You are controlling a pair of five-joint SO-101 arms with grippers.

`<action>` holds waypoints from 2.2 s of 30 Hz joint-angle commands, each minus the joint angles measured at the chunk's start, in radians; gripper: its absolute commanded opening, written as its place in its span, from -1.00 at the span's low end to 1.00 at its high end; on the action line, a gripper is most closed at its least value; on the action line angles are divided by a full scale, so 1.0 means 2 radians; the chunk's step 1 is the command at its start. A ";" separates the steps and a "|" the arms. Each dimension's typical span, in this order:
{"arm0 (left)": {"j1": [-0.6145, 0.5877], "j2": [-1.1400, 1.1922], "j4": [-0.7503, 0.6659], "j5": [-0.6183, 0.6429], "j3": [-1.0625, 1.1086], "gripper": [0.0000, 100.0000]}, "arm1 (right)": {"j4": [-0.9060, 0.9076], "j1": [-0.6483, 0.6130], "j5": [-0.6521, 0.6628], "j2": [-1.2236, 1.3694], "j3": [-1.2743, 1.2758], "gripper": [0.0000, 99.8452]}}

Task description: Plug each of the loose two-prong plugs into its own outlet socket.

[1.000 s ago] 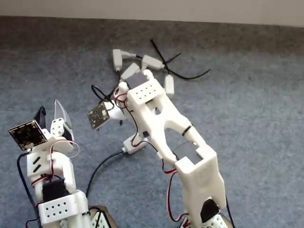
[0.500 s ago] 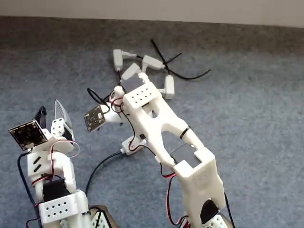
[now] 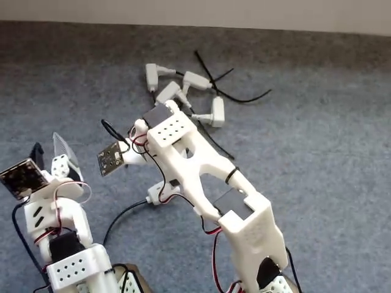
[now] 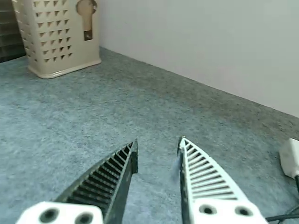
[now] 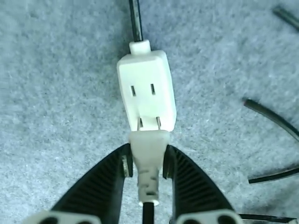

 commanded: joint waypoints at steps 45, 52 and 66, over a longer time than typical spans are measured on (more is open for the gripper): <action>0.312 0.002 0.444 -0.490 -0.145 -0.43 | 0.067 0.295 -0.428 -0.356 0.010 -0.93; 0.361 0.204 0.474 -0.352 -0.250 -0.45 | 0.066 0.375 -0.426 -0.425 0.092 -0.93; 0.389 0.778 0.445 -0.352 -0.596 -0.46 | 0.066 0.390 -0.426 -0.520 0.188 -0.93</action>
